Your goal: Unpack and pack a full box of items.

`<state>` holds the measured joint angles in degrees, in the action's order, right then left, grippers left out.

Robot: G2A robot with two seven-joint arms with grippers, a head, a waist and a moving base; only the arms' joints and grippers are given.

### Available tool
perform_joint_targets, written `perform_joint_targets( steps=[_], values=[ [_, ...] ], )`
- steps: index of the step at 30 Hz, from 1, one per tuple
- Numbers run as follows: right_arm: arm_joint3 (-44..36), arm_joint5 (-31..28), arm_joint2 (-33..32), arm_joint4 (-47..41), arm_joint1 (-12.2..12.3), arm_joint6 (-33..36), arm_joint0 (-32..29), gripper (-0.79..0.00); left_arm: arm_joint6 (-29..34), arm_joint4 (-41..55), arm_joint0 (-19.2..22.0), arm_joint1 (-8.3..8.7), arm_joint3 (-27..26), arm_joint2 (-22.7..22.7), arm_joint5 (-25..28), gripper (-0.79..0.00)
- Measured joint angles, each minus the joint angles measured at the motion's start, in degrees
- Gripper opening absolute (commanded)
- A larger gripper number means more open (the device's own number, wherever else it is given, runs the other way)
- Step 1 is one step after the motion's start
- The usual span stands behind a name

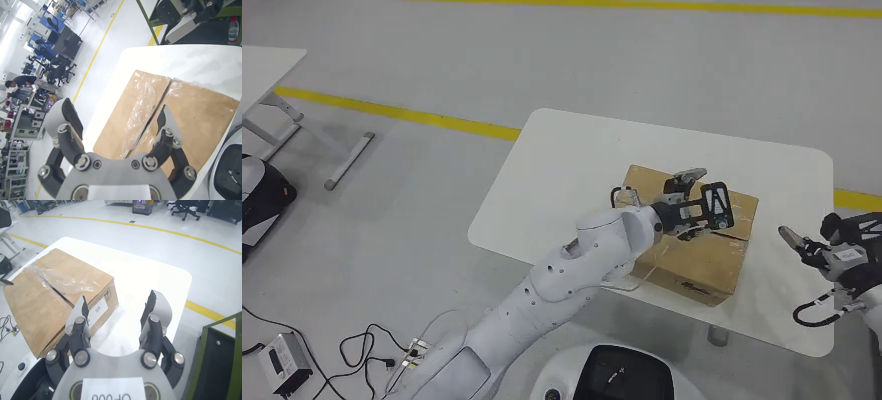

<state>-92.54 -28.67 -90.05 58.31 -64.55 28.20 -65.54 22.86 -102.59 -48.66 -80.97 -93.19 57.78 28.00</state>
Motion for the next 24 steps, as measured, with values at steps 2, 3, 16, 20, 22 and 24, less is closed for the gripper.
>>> perform_joint_targets(
  steps=[2,3,16,20,22,24],
  values=[
    [0.6,-1.8,1.5,0.9,0.1,0.5,1.2,0.000,1.4,1.0,-2.2,0.66,-2.2,3.0,1.6,0.000],
    [0.9,-2.6,2.2,1.3,0.1,0.9,1.7,0.000,2.1,1.4,-3.1,0.92,-3.1,4.3,2.3,0.000],
    [8.7,-2.4,14.4,4.5,-1.2,2.0,10.6,0.000,7.0,9.2,-11.9,3.11,-9.0,17.3,3.8,0.000],
    [12.1,-1.0,18.3,4.3,-2.0,2.2,13.7,-0.031,6.9,8.9,-12.4,3.52,-9.3,18.4,4.4,0.000],
    [13.1,-0.5,19.6,4.3,-2.2,2.1,14.6,-0.095,6.9,8.9,-12.6,3.67,-9.2,18.8,4.4,0.000],
    [14.1,-0.1,20.6,4.3,-2.5,2.0,15.4,-0.431,6.8,8.9,-12.8,3.82,-9.0,19.1,4.4,0.000]
  ],
)
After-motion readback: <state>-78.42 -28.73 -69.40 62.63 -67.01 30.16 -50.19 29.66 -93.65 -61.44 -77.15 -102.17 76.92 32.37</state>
